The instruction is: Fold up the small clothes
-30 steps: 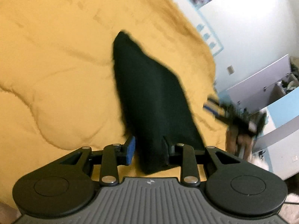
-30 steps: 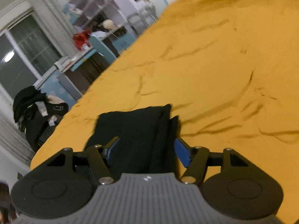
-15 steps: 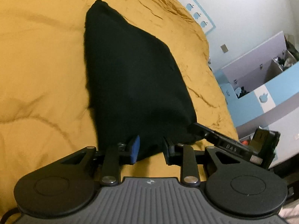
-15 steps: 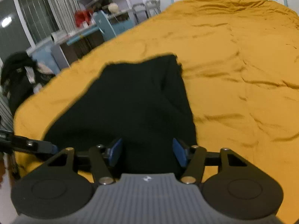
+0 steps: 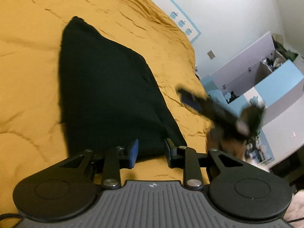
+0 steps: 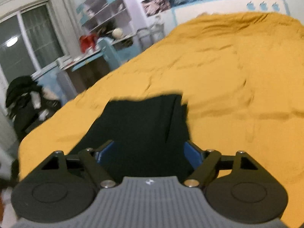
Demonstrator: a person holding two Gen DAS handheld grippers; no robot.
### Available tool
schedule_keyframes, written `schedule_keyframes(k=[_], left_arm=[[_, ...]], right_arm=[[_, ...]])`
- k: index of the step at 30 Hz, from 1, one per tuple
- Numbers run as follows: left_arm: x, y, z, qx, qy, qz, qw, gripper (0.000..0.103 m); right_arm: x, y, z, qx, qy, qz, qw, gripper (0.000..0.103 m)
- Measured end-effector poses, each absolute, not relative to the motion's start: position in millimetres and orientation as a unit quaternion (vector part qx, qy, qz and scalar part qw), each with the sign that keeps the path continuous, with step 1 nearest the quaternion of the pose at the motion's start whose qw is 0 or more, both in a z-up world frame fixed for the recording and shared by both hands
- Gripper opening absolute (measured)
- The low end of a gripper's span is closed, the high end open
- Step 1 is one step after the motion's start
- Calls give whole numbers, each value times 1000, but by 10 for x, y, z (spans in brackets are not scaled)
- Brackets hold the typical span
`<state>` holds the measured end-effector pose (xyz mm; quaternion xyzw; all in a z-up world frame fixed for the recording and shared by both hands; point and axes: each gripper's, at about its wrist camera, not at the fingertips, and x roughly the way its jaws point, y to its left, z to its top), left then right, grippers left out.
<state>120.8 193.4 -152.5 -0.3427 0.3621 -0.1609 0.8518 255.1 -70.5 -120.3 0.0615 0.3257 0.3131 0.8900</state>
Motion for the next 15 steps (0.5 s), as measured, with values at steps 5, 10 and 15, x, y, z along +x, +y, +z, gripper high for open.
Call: schedule_keyframes(k=[5,10,15], left_arm=[[1265,1868,-1690,-345,388,-159,840,33],[1248,1870,-1794,-349,393,-165,835,34],[1265,1909,-1854,-366,389,-173,827,34]], right_arm=[[3350,-348,-1317,68,348,267,896,62],[3785,-13,-1514,51,368,274,887,11],[3854,116,-1712,63,375,290,878,5]])
